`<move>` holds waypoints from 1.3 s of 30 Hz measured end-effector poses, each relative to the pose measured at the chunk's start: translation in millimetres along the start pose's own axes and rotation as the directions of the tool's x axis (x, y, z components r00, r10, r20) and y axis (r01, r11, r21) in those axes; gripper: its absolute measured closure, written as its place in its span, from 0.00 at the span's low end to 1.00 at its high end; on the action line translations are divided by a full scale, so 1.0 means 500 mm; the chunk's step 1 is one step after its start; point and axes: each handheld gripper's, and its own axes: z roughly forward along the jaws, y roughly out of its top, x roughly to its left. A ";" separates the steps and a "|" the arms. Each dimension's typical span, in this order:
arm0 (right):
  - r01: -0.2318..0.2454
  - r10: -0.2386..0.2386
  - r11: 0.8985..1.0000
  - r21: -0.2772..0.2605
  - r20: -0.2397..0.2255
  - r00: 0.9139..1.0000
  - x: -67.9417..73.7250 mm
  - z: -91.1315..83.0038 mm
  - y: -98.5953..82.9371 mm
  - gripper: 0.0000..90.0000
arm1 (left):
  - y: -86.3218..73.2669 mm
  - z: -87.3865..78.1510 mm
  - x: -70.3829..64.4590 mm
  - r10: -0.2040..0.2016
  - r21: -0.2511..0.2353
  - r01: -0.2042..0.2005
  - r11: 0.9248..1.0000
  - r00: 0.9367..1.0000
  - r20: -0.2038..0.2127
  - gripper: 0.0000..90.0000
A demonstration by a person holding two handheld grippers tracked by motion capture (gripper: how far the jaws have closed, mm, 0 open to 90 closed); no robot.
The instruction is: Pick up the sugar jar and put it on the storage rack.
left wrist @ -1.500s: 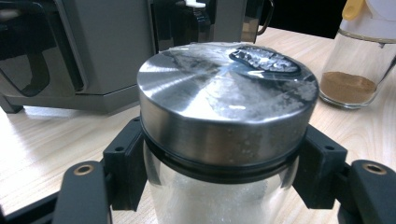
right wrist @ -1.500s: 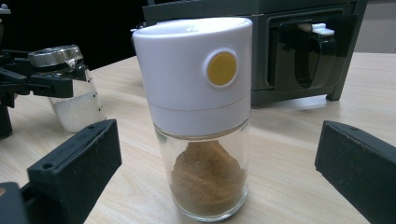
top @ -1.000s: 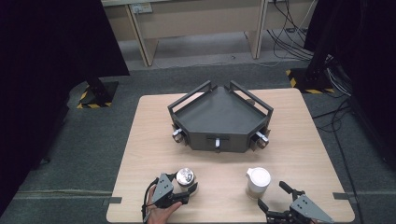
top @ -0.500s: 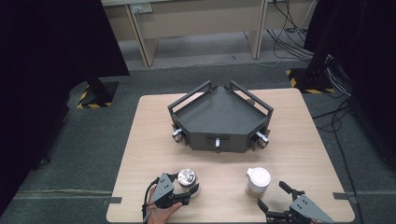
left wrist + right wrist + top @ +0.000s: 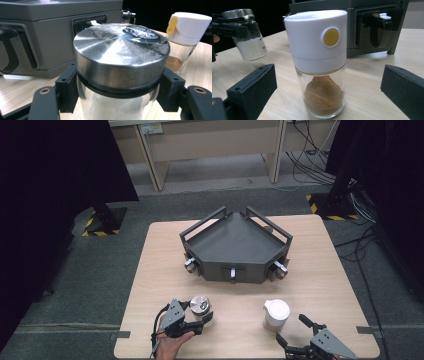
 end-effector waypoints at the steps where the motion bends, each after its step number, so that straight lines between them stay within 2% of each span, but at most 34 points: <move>1: 0.000 0.000 1.000 0.000 0.000 1.000 0.000 0.000 0.000 0.01 | 0.006 0.001 0.004 -0.003 0.000 0.003 1.000 1.000 0.003 0.34; 5: -0.001 0.001 1.000 0.001 0.000 1.000 0.000 0.001 0.000 0.01 | 0.022 0.003 0.009 0.002 0.001 -0.002 1.000 1.000 0.002 0.34; 11: -0.002 0.002 1.000 -0.001 0.001 1.000 -0.001 0.000 0.000 0.01 | 0.078 0.012 0.025 0.002 0.003 -0.002 1.000 1.000 0.003 0.34; 15: -0.003 0.003 1.000 -0.001 0.000 1.000 -0.001 0.000 0.000 0.01 | 0.100 0.020 0.034 -0.002 0.003 0.002 1.000 1.000 0.014 0.34; 16: -0.003 0.003 1.000 -0.001 0.000 1.000 -0.001 0.000 0.000 0.01 | 0.113 0.025 0.038 0.000 0.004 0.000 1.000 1.000 0.013 0.34; 21: -0.003 0.003 1.000 -0.002 0.001 1.000 -0.001 -0.001 0.000 0.01 | 0.138 0.036 0.046 -0.005 -0.002 0.005 1.000 1.000 0.010 0.34; 26: -0.003 0.003 1.000 -0.003 0.000 1.000 -0.001 -0.001 0.000 0.01 | 0.176 0.048 0.055 -0.001 -0.004 0.001 1.000 1.000 -0.005 0.34; 29: -0.004 0.004 1.000 -0.003 0.000 1.000 -0.001 -0.001 0.000 0.01 | 0.187 0.051 0.058 0.000 -0.006 0.000 1.000 1.000 -0.009 0.34; 35: -0.002 0.002 1.000 -0.002 -0.001 1.000 -0.001 -0.001 0.000 0.01 | 0.211 0.059 0.073 -0.025 -0.021 0.024 0.999 1.000 -0.011 0.34; 39: -0.002 0.002 1.000 -0.002 -0.003 1.000 -0.002 0.000 0.000 0.01 | 0.234 0.067 0.080 -0.029 -0.017 0.028 0.999 0.999 -0.031 0.34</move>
